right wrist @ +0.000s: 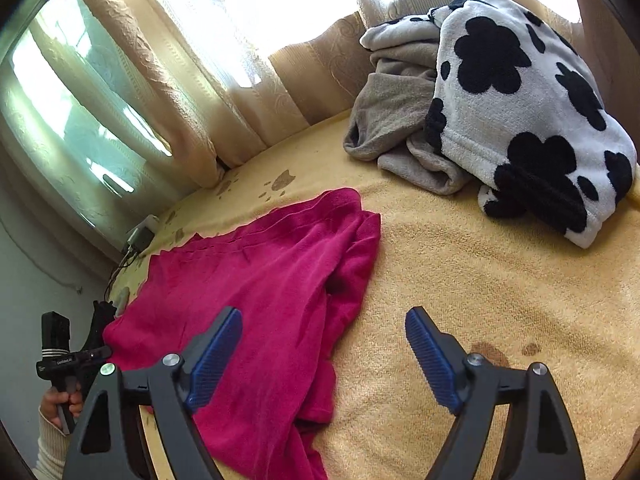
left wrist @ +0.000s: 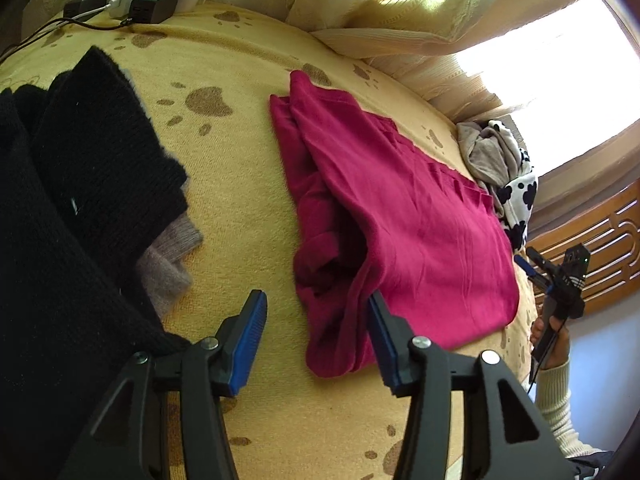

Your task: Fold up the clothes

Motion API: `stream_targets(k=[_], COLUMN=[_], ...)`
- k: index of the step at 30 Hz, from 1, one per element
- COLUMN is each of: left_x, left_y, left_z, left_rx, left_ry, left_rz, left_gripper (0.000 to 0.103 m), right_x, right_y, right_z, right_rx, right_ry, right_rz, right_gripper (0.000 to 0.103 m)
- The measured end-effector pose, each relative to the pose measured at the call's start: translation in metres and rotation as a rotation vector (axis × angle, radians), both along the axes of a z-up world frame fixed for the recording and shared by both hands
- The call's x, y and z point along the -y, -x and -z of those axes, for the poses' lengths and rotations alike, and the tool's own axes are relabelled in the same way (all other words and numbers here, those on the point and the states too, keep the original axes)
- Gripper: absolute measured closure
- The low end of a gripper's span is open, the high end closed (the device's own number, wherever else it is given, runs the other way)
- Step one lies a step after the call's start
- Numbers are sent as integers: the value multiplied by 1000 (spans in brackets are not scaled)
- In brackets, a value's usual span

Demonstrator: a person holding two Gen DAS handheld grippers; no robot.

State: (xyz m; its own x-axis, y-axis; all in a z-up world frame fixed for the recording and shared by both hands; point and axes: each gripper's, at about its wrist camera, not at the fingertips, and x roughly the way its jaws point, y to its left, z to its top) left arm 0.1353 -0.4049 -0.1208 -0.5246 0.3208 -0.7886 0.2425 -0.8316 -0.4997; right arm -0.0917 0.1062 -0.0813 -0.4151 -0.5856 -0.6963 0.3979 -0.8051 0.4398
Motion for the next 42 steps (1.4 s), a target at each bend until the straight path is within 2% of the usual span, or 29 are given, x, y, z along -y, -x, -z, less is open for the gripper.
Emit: stream_targets(k=[3, 5, 7, 9, 15, 21, 26, 28, 31, 33, 35, 39, 41, 42], left_x=[3, 6, 10, 17, 21, 27, 26, 25, 28, 31, 33, 32, 28, 26], left_y=[-4, -4, -3, -2, 29, 75, 91, 95, 98, 101, 104, 111, 115, 116], left_z=[-5, -14, -22, -26, -24, 3, 10, 11, 12, 14, 15, 14, 12, 13], left_rx=[-24, -45, -57, -64, -84, -32, -19, -20, -18, -19, -19, -9, 4, 12], left_ry=[-3, 25, 48, 47, -33, -141, -153, -162, -193, -234, -260, -237, -203, -195], left_rz=[-18, -27, -32, -56, -65, -65, -55, -50, -47, -44, -36, -6, 11, 17], left_gripper=[47, 47, 39, 37, 32, 31, 31, 25, 23, 22, 22, 25, 29, 40], right_x=[10, 15, 20, 24, 41, 41, 31, 29, 37, 43, 44, 36, 32, 30], right_y=[18, 29, 38, 44, 41, 38, 31, 25, 16, 12, 13, 17, 18, 19], right_z=[9, 15, 19, 23, 24, 22, 12, 2, -12, -19, -16, 1, 7, 10], right_rx=[17, 30, 33, 30, -29, -22, -35, -61, -115, -145, -129, -65, -39, -30], right_ry=[-23, -37, -54, -73, -143, -117, -75, -57, -95, -129, -137, -111, -92, -86], right_rz=[-8, -3, 3, 4, -29, -45, -22, -14, -17, -20, -20, 9, 20, 24], right_gripper=[17, 17, 17, 17, 17, 17, 17, 17, 17, 17, 17, 17, 17, 17])
